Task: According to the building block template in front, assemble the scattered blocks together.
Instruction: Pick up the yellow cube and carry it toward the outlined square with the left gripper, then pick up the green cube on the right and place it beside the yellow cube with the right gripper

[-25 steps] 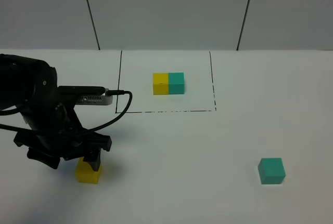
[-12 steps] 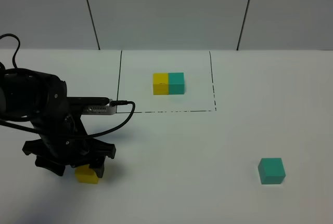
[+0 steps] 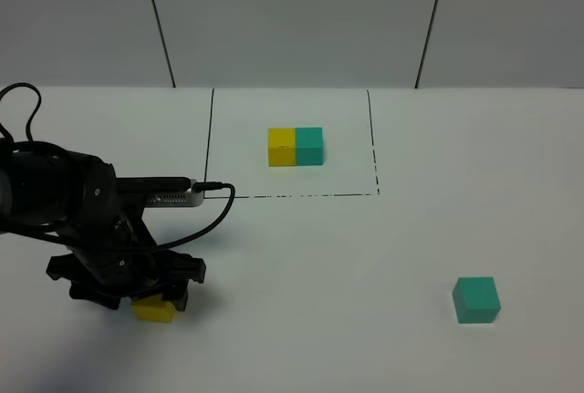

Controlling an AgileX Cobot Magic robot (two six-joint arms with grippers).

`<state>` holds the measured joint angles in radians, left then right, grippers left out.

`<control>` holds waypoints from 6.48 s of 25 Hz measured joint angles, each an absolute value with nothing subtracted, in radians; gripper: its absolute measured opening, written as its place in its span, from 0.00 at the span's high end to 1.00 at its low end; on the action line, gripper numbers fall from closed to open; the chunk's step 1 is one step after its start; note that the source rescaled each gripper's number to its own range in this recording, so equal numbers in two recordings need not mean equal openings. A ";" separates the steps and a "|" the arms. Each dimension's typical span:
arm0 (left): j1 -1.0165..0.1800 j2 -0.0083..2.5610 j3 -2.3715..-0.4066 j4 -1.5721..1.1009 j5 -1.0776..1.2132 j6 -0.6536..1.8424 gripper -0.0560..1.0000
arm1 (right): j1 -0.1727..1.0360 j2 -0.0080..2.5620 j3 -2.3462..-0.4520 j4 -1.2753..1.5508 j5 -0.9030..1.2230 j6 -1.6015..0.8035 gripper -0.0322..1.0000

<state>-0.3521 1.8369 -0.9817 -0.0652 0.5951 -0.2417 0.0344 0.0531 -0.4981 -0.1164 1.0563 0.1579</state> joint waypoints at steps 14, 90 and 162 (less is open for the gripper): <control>-0.352 1.925 -0.975 -0.061 0.549 -0.267 0.33 | 0.034 0.053 -0.498 -0.116 1.056 0.158 0.36; -0.661 2.473 -2.021 0.021 1.095 0.934 0.95 | 0.034 0.053 -0.498 -0.116 1.056 0.157 0.36; 0.102 0.436 -0.795 0.000 1.069 -0.046 0.16 | 0.034 0.053 -0.498 -0.116 1.056 0.158 0.36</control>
<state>0.1016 0.4357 -0.7953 0.0000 1.0691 -0.0458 0.0344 0.0531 -0.4981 -0.1164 1.0563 0.1576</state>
